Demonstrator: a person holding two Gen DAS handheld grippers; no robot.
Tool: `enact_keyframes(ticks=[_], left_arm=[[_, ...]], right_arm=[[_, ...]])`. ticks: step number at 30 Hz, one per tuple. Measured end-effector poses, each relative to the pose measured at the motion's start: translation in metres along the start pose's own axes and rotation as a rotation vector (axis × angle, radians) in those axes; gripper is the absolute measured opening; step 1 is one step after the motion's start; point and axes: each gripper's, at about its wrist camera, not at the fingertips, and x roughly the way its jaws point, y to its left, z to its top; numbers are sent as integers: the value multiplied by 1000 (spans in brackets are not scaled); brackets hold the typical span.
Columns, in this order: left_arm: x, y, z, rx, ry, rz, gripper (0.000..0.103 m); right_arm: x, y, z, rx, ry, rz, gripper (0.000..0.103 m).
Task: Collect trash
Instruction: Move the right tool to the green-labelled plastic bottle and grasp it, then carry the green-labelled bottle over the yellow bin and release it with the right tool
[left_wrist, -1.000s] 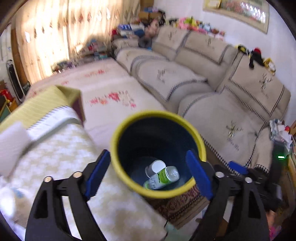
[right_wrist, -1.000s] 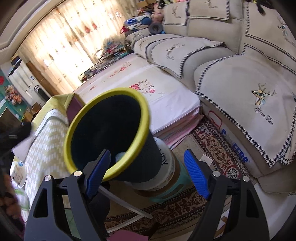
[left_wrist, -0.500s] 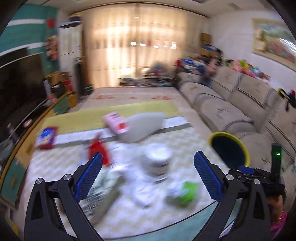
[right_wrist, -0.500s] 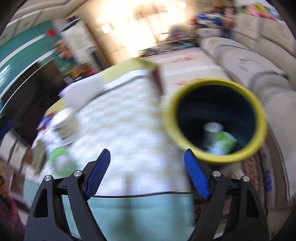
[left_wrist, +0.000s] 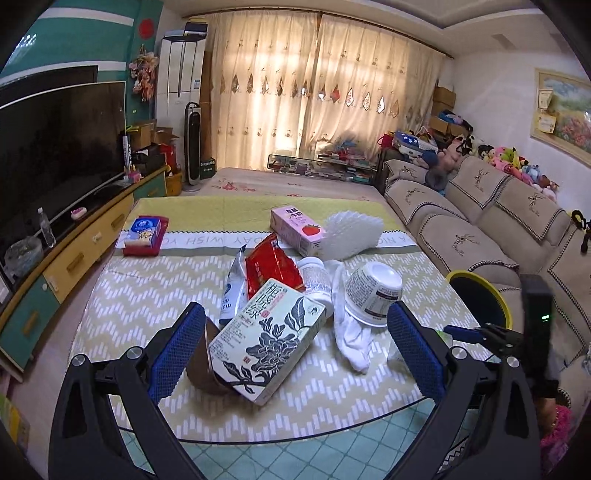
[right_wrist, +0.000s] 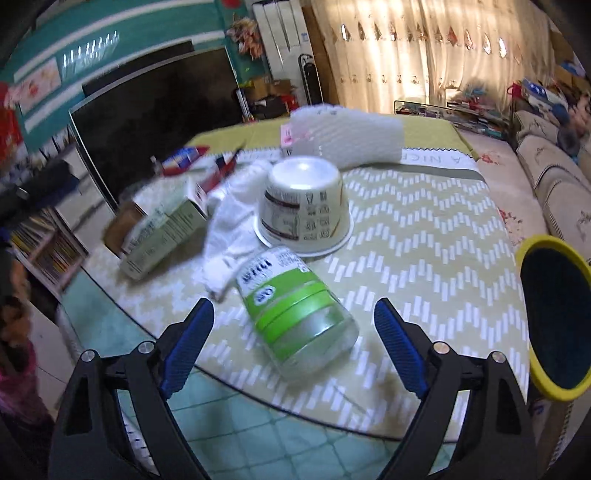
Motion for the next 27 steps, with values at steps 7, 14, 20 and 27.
enact_keyframes(ticks=[7,14,20,27], left_arm=[[3,4,-6,-18,6,-4,97],[10,3,-9,-32,23,-3,97],[15,2,-12,-27,27,-3,97],[20,-3,-14,-19,36,-5,97]], right_arm=[[21,5,-2,-36,4,18,66],[16,5,-6,0,-7,35,52],[2,-7,-7,93,-34,37,49],[-23,-32,-1,164,-99,8,49]])
